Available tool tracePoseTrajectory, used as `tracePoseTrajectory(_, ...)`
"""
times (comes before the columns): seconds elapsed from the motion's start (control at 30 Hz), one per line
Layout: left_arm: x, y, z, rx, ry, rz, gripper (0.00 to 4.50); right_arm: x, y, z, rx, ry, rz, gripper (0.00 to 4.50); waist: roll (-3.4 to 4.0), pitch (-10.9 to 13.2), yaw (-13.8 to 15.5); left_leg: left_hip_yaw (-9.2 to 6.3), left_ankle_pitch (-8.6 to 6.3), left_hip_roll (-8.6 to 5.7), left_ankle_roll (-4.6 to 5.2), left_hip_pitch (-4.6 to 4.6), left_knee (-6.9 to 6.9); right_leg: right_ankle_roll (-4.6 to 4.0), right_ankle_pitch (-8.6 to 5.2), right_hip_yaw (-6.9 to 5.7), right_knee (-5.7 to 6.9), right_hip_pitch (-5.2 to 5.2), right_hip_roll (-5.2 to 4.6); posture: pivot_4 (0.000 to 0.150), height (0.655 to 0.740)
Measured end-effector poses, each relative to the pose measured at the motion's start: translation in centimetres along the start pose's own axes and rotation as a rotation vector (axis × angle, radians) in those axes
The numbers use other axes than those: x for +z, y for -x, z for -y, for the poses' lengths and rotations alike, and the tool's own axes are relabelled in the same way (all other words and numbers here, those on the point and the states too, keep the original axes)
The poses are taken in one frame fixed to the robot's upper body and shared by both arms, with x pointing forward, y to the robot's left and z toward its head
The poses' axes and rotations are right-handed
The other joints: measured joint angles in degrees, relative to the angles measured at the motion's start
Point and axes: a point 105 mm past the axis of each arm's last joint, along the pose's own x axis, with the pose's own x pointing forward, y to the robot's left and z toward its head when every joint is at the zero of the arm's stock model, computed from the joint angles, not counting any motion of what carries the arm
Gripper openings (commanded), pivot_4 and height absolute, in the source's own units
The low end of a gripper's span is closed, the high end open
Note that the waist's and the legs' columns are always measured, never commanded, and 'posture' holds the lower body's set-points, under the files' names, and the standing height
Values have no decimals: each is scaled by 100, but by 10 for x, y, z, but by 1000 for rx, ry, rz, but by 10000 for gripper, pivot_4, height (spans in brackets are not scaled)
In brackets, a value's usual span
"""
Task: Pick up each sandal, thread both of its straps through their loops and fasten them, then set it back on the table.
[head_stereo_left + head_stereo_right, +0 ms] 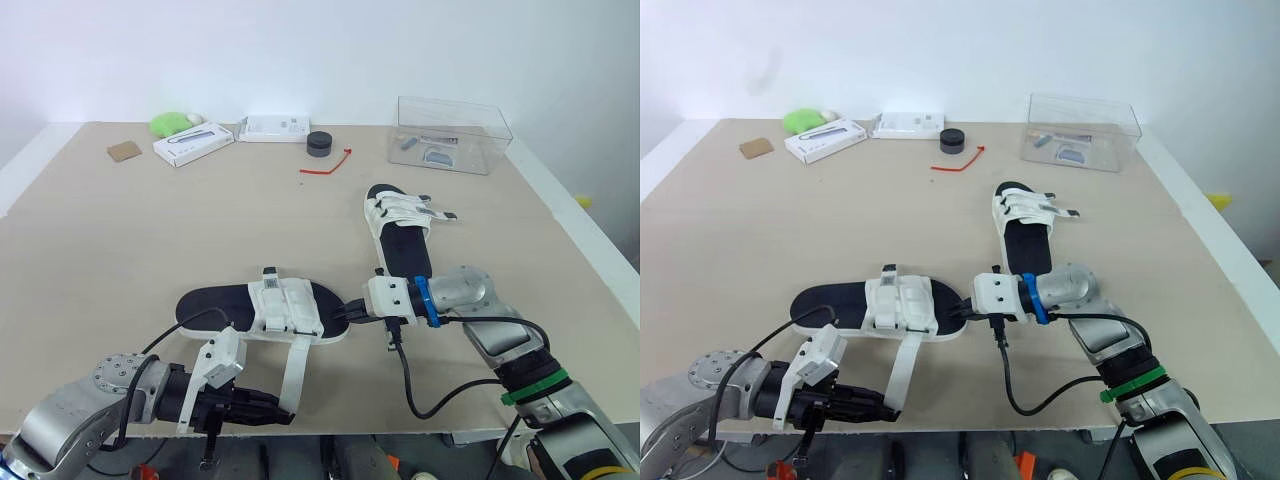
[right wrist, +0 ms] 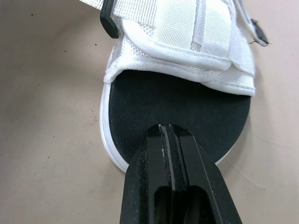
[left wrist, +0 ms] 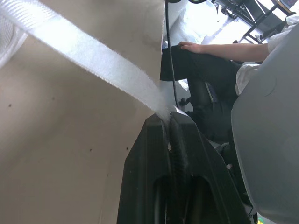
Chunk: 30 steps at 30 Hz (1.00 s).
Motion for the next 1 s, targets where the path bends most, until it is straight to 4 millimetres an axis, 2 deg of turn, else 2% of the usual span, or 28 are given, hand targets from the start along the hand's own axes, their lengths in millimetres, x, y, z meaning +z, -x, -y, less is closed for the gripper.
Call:
tracePoseTrajectory(0.07,2,-1,-3,8,-36,-6,930,0,0,0,1,3,1,0,0,0,0,0,-3,2,0,-1,-1,-1,-2,0,0,0,0,1500,7400)
tracePoseTrajectory(0.17,6,-3,-5,11,-122,-23,10086,0,0,0,1,2,0,0,0,0,0,2,-3,1,0,0,0,1,-1,2,0,1,0,1500,7400)
tracePoseTrajectory(0.2,7,-2,-5,9,-146,-26,15589,-1,0,0,1,3,0,0,0,0,1,2,-3,0,0,0,1,1,-1,2,0,2,-2,1500,7400)
tracePoseTrajectory(0.27,11,0,-6,4,-238,-57,22281,-1,0,1,0,3,-1,0,-2,0,1,3,-2,-1,0,0,3,3,0,0,0,2,0,1500,7400)
tracePoseTrajectory(0.3,13,3,-6,0,-305,-87,27553,-1,0,1,-1,3,-1,0,-2,0,1,3,-2,-1,-1,0,4,3,0,0,0,2,0,1500,7400)
tracePoseTrajectory(0.43,19,21,-13,-26,-722,-300,43983,-1,0,0,4,9,1,0,5,0,5,8,-2,-3,-1,2,1,1,0,4,-1,2,-4,1500,7400)
tracePoseTrajectory(0.53,36,24,-15,-63,-1051,-363,43983,-1,1,0,7,13,0,0,1,-1,8,13,-3,-3,1,-1,2,2,1,7,-3,2,-19,1500,7400)
tracePoseTrajectory(0.6,40,25,-20,-63,-1166,-380,43983,-1,1,0,8,13,0,0,5,-2,8,15,-4,-4,3,0,2,3,2,9,-3,3,-20,1500,7400)
tracePoseTrajectory(0.67,54,21,-33,-24,-1311,-340,43983,-2,1,1,9,12,-1,0,1,-4,16,13,-3,-3,4,-1,4,4,5,5,-3,6,-14,1500,7400)
tracePoseTrajectory(0.87,48,7,-35,-79,-1376,-286,43983,0,-1,1,16,19,3,0,0,-5,2,21,-12,0,19,-1,5,12,9,15,-4,4,-10,1500,7400)
tracePoseTrajectory(1.0,41,-15,-29,-151,-1374,-220,43983,0,0,2,15,18,1,0,0,-4,3,22,-12,0,20,-1,10,14,10,16,-3,5,-1,1500,7400)
